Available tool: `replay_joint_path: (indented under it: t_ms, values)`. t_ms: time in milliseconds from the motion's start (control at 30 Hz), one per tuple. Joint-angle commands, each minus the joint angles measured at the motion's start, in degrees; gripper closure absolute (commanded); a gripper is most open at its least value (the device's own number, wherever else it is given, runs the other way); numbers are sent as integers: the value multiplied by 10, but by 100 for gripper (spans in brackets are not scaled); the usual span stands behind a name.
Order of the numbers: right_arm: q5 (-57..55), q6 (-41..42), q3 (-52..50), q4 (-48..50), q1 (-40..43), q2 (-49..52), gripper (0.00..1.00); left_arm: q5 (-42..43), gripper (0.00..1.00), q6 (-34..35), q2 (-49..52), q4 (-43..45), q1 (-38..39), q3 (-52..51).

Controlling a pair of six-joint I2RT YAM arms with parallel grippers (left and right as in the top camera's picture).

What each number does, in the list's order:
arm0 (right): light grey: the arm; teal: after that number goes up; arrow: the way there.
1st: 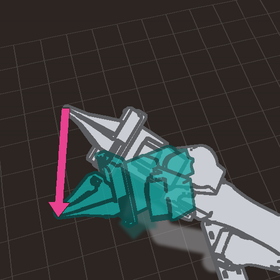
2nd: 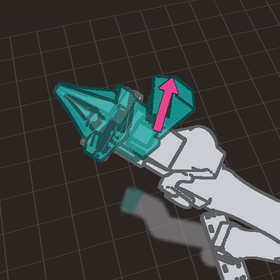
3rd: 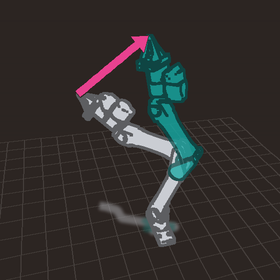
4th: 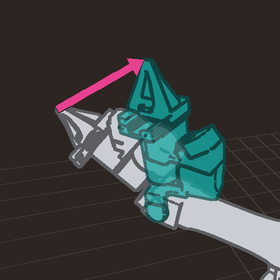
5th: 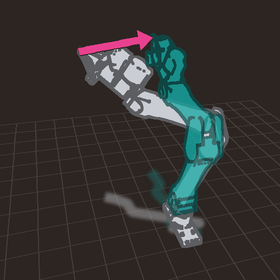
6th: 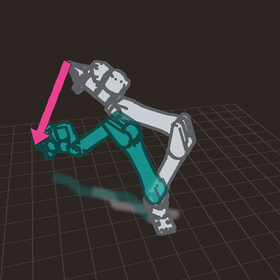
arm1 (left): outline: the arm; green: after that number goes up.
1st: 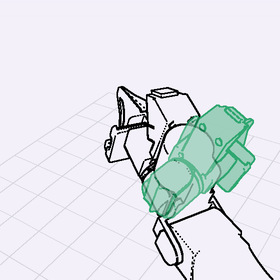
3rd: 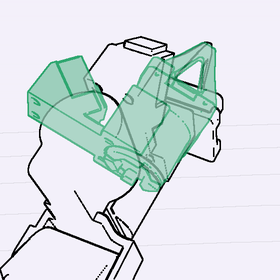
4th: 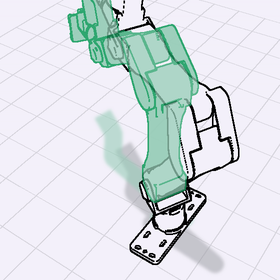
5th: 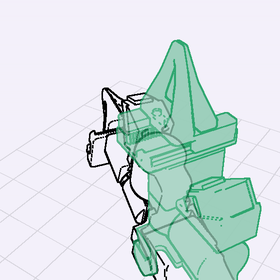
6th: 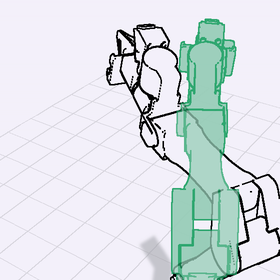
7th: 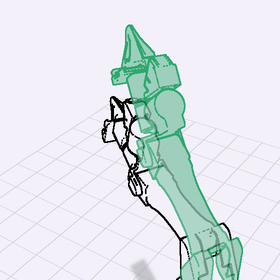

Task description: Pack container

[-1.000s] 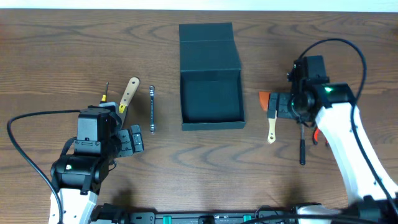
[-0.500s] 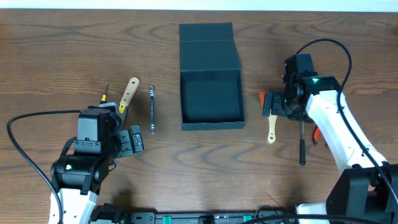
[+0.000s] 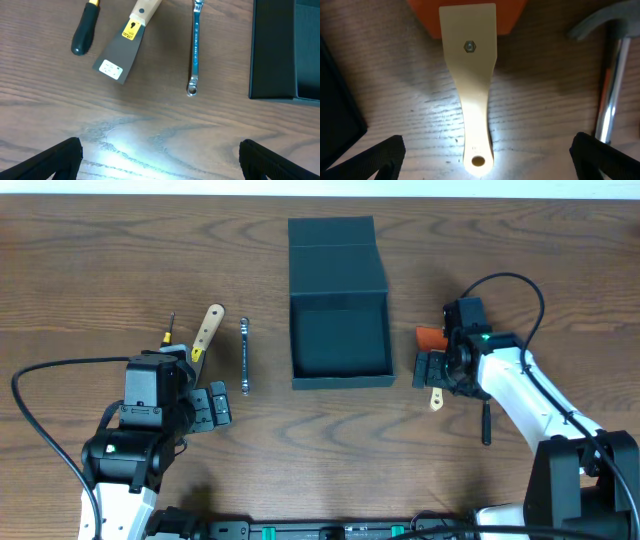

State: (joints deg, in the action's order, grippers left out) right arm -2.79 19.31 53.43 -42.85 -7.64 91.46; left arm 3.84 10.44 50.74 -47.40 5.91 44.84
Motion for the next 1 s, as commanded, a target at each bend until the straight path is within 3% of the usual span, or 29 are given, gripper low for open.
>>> replay_joint_path:
  t_ms: [0,600,967]
  values:
    - [0,13,-30,30,-5,1,3,-9,1,-9,0,-1,3,12]
    - [13,-14,-79,119,-4,5,1,-9,2,-9,0,-3,3,12]
    - [14,-13,-79,167,-4,92,1,-9,2,-10,0,-4,3,12]
